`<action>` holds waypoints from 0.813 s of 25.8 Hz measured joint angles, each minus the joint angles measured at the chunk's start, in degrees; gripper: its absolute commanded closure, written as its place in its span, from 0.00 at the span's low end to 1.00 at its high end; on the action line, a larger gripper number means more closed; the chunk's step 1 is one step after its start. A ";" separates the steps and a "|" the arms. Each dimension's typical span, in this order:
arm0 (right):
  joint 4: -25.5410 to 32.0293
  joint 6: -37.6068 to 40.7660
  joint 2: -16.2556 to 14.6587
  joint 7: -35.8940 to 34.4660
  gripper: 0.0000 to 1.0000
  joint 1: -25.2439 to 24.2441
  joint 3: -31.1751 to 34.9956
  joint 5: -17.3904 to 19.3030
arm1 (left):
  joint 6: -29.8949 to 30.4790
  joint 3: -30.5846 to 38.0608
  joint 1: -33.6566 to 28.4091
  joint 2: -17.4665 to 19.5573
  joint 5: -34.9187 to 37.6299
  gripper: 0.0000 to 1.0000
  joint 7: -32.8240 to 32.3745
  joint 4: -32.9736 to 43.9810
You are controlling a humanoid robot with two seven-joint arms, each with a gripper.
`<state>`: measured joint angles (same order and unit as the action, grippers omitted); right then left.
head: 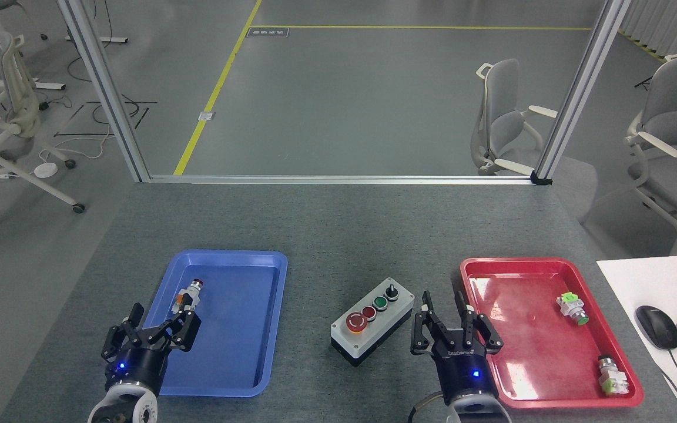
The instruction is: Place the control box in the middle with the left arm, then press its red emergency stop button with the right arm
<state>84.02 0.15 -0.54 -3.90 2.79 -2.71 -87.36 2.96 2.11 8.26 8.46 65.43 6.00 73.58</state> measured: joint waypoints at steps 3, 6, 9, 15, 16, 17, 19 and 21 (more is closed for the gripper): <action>1.36 0.52 -0.96 -0.07 0.02 -0.82 2.35 0.00 | 0.00 0.00 0.00 -0.01 -0.03 0.01 0.05 0.00; 2.16 0.40 -2.61 -0.11 0.02 -1.49 4.31 0.00 | 0.00 0.00 0.00 -0.01 -0.04 0.01 0.06 -0.01; 3.24 -0.50 -3.77 -0.09 0.02 -2.49 6.38 0.00 | 0.00 0.00 0.00 -0.02 -0.04 0.01 0.06 -0.01; 4.07 -2.78 -4.38 0.32 0.02 -3.60 7.96 0.05 | 0.00 0.00 0.00 -0.02 -0.04 0.01 0.06 -0.01; 4.11 -2.89 -4.37 0.38 0.02 -3.67 8.02 0.06 | 0.00 0.00 0.00 -0.02 -0.04 0.01 0.07 -0.01; 4.11 -2.97 -4.37 0.40 0.02 -3.72 8.04 0.07 | 0.00 0.00 0.00 -0.02 -0.04 0.01 0.07 -0.01; 4.18 -3.04 -4.44 0.47 0.02 -3.75 8.10 0.08 | 0.01 0.00 0.00 -0.02 -0.04 0.01 0.07 -0.01; 4.20 -3.22 -4.52 0.45 0.02 -3.77 8.05 0.11 | 0.02 0.00 0.00 -0.02 -0.04 0.01 0.07 -0.01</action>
<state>88.22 -3.06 -5.06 -3.45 -0.98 5.34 -87.26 2.98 2.11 8.26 8.44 65.39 6.07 73.56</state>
